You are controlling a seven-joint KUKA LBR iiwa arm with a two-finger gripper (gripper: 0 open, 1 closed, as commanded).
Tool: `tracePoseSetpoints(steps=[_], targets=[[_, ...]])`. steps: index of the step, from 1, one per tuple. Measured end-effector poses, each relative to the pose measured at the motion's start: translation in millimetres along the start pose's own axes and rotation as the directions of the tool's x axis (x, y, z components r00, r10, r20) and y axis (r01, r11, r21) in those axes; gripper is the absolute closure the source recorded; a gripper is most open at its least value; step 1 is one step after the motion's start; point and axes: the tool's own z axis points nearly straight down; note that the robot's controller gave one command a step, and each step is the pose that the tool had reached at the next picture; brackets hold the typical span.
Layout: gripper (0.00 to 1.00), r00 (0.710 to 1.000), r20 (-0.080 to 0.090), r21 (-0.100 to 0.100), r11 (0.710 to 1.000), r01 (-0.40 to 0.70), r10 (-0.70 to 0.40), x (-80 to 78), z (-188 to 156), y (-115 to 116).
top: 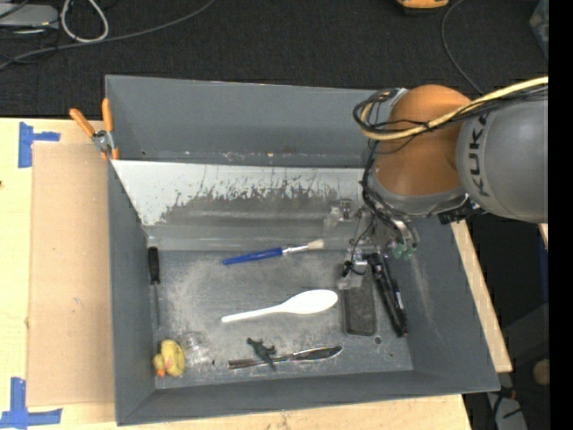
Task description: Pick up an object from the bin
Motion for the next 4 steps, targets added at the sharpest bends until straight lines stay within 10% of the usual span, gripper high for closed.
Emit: tracePoseSetpoints(steps=[1, 2, 4], targets=[[0.00, 1.000, 0.005, 0.000, 1.000, 0.001, -0.001, -1.4, -3, 0], [0.00, 0.994, 0.003, 0.000, 0.994, 0.108, -0.108, 24.8, 84, 39], [0.00, 0.997, -0.003, -0.001, 0.997, 0.080, -0.080, 65.9, 54, 63]])
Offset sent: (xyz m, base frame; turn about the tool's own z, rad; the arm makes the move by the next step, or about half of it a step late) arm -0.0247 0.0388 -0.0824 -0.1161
